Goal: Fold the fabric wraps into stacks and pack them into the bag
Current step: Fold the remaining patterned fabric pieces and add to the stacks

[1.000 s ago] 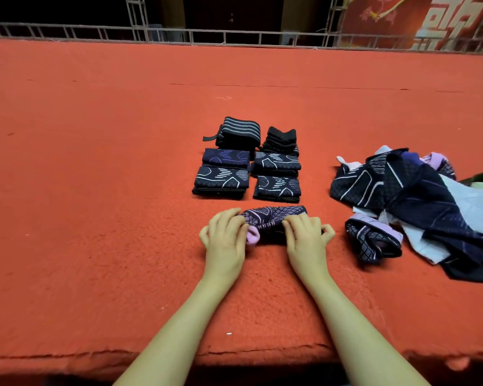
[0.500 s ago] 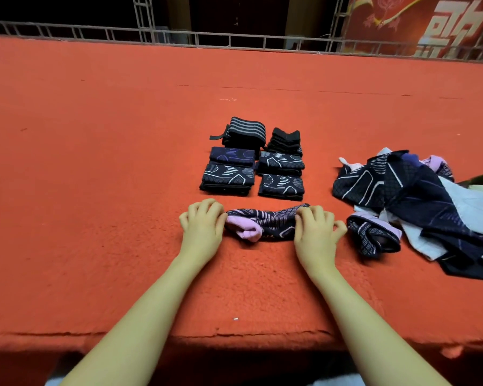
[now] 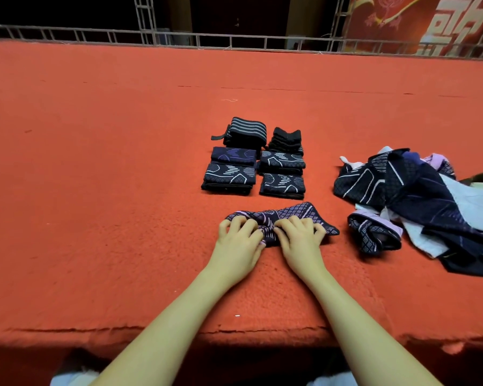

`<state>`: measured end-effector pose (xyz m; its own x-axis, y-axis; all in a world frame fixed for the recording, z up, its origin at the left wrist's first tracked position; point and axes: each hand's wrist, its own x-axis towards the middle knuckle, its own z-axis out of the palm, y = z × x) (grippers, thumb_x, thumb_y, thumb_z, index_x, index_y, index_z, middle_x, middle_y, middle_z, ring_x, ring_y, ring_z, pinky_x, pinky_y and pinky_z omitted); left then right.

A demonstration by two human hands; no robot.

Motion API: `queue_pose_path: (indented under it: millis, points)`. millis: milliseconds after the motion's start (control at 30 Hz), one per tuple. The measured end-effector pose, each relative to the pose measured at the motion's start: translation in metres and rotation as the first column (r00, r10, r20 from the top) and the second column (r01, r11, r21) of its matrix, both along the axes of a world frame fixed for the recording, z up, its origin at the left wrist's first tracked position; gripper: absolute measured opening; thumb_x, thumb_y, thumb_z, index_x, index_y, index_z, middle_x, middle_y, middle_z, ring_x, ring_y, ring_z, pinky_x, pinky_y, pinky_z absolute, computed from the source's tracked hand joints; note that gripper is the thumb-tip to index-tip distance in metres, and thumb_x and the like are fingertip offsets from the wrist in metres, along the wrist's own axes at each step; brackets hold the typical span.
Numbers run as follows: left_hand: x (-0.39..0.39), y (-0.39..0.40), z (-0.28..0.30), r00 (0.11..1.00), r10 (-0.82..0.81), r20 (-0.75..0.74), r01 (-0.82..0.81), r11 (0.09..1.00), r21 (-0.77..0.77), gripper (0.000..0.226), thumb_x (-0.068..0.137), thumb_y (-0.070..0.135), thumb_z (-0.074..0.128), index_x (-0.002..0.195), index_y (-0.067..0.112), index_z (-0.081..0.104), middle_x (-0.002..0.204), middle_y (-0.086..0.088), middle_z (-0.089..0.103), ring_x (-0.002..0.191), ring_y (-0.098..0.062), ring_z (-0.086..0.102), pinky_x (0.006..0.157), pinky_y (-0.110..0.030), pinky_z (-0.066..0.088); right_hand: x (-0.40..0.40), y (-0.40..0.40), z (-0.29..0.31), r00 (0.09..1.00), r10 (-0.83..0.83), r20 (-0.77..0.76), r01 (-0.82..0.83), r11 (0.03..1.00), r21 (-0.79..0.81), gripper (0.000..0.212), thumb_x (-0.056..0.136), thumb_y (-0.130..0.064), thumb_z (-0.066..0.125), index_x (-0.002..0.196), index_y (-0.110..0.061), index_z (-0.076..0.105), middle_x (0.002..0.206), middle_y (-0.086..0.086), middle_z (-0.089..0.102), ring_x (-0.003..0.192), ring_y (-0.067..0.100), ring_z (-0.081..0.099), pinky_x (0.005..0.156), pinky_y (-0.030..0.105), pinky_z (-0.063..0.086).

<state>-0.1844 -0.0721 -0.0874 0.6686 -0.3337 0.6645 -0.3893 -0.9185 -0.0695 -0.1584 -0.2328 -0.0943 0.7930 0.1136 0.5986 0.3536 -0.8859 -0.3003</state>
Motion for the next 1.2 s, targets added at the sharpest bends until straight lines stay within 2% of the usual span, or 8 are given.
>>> queue_pose_path:
  millis: [200, 467, 600, 700, 800, 1000, 1100, 1200]
  points:
    - [-0.008, 0.022, 0.008, 0.975, -0.136, 0.175, 0.157, 0.981, -0.113, 0.015, 0.091, 0.037, 0.051, 0.090, 0.023, 0.057, 0.109, 0.007, 0.053, 0.104, -0.020, 0.047, 0.080, -0.035, 0.024, 0.003, -0.004, 0.005, 0.992, -0.106, 0.066, 0.101, 0.992, 0.073, 0.029, 0.090, -0.035, 0.039, 0.086, -0.023, 0.064, 0.080, -0.005, 0.057, 0.078, 0.025, 0.052, 0.074, 0.033, 0.018]
    - [0.006, 0.056, 0.023, 0.978, -0.075, 0.195, 0.075, 0.997, 0.005, 0.024, 0.078, 0.025, 0.053, 0.102, 0.024, 0.050, 0.112, 0.000, 0.060, 0.106, -0.022, 0.047, 0.078, -0.034, 0.024, 0.019, 0.000, 0.043, 0.987, -0.118, 0.109, 0.104, 0.986, 0.128, 0.028, 0.092, -0.034, 0.037, 0.090, -0.022, 0.063, 0.083, -0.001, 0.054, 0.085, 0.019, 0.041, 0.072, 0.031, 0.013]
    - [0.011, 0.061, 0.037, 0.988, 0.009, 0.153, 0.000, 0.998, -0.059, 0.014, 0.083, 0.025, 0.052, 0.097, 0.023, 0.053, 0.105, -0.001, 0.067, 0.105, -0.022, 0.049, 0.079, -0.035, 0.025, 0.014, -0.004, 0.052, 0.987, 0.027, 0.161, -0.036, 0.998, 0.052, 0.023, 0.091, -0.030, 0.041, 0.091, -0.022, 0.062, 0.090, -0.005, 0.057, 0.088, 0.015, 0.040, 0.074, 0.028, 0.012]
    - [0.003, 0.058, 0.037, 0.991, -0.111, 0.077, 0.118, 0.988, -0.100, 0.021, 0.087, 0.030, 0.049, 0.076, 0.017, 0.062, 0.099, 0.001, 0.067, 0.102, -0.019, 0.052, 0.082, -0.036, 0.025, -0.002, -0.013, 0.045, 0.970, 0.179, 0.163, -0.170, 0.983, -0.068, 0.024, 0.089, -0.034, 0.045, 0.074, -0.023, 0.060, 0.081, -0.010, 0.057, 0.084, 0.015, 0.048, 0.077, 0.029, 0.012]
    - [-0.008, 0.044, 0.028, 0.985, -0.170, 0.009, 0.169, 0.971, -0.169, 0.030, 0.089, 0.031, 0.048, 0.066, 0.016, 0.058, 0.088, 0.005, 0.064, 0.091, -0.015, 0.056, 0.082, -0.034, 0.024, -0.017, -0.016, 0.036, 0.973, 0.162, 0.166, -0.141, 0.981, -0.130, 0.036, 0.088, -0.039, 0.048, 0.057, -0.022, 0.056, 0.070, -0.011, 0.057, 0.076, 0.014, 0.051, 0.079, 0.030, 0.012]
    - [-0.004, 0.026, 0.021, 0.988, 0.054, -0.142, -0.100, 0.935, -0.341, 0.027, 0.088, 0.028, 0.040, 0.088, 0.018, 0.066, 0.096, 0.005, 0.064, 0.093, -0.016, 0.053, 0.077, -0.032, 0.021, -0.008, 0.005, 0.042, 0.992, 0.115, -0.044, -0.117, 0.993, -0.033, 0.028, 0.092, -0.035, 0.039, 0.096, -0.025, 0.064, 0.101, -0.011, 0.061, 0.098, 0.016, 0.055, 0.080, 0.025, 0.011]
    - [0.007, 0.026, 0.029, 0.961, 0.102, -0.257, -0.183, 0.931, -0.316, 0.030, 0.093, 0.028, 0.040, 0.103, 0.017, 0.066, 0.107, 0.004, 0.062, 0.102, -0.023, 0.053, 0.081, -0.033, 0.021, 0.007, 0.020, 0.047, 0.966, 0.117, -0.229, -0.126, 0.992, -0.026, 0.030, 0.100, -0.031, 0.038, 0.124, -0.027, 0.055, 0.131, -0.013, 0.052, 0.122, 0.011, 0.041, 0.087, 0.026, 0.010]
    - [0.019, 0.028, 0.028, 0.910, 0.132, -0.392, -0.232, 0.948, -0.219, 0.032, 0.100, 0.031, 0.039, 0.127, 0.022, 0.055, 0.131, 0.009, 0.050, 0.120, -0.020, 0.037, 0.092, -0.034, 0.018, 0.022, 0.028, 0.046, 0.903, 0.107, -0.416, -0.167, 0.979, -0.112, 0.037, 0.101, -0.040, 0.033, 0.134, -0.031, 0.047, 0.149, -0.012, 0.035, 0.135, 0.012, 0.025, 0.102, 0.034, 0.007]
